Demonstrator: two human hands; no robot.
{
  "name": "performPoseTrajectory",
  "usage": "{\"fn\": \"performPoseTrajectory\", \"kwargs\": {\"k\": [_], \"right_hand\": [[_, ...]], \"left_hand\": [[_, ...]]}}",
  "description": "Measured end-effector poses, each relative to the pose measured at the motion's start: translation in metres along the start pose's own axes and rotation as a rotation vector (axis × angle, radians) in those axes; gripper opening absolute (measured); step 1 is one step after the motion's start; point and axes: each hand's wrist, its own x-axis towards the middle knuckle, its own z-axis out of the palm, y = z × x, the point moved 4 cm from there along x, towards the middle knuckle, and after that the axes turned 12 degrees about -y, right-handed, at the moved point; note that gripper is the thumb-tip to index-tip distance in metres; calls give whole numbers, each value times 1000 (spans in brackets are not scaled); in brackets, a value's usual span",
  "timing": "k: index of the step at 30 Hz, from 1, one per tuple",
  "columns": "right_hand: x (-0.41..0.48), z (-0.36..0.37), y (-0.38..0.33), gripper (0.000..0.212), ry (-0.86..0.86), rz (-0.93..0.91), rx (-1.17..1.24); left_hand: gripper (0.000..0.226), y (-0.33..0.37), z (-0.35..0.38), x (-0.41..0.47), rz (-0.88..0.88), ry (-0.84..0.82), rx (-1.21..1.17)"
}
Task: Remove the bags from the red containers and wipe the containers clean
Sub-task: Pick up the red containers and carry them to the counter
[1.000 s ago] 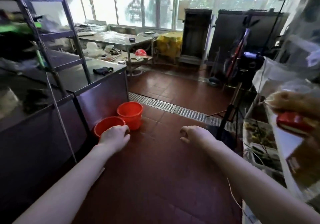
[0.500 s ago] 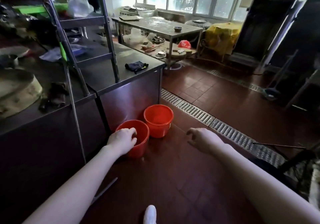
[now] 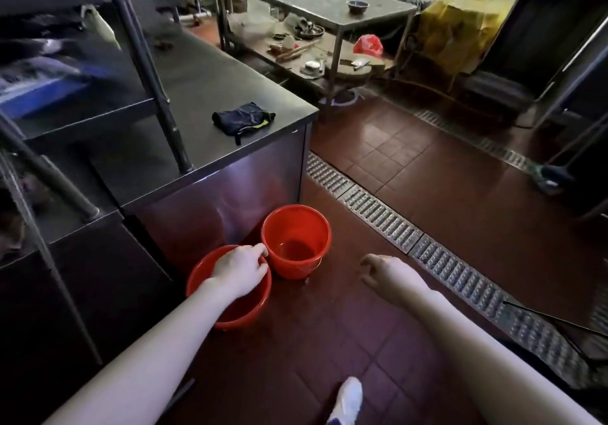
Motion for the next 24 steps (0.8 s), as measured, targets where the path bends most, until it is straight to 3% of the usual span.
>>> {"fn": "performPoseTrajectory", "kwargs": {"k": [12, 24], "right_hand": [[312, -34, 100, 38, -230, -90, -35], [585, 111, 148, 43, -358, 41, 117]], "left_hand": [[25, -10, 60, 255, -320, -88, -214], [44, -127, 233, 460, -593, -259, -351]]}}
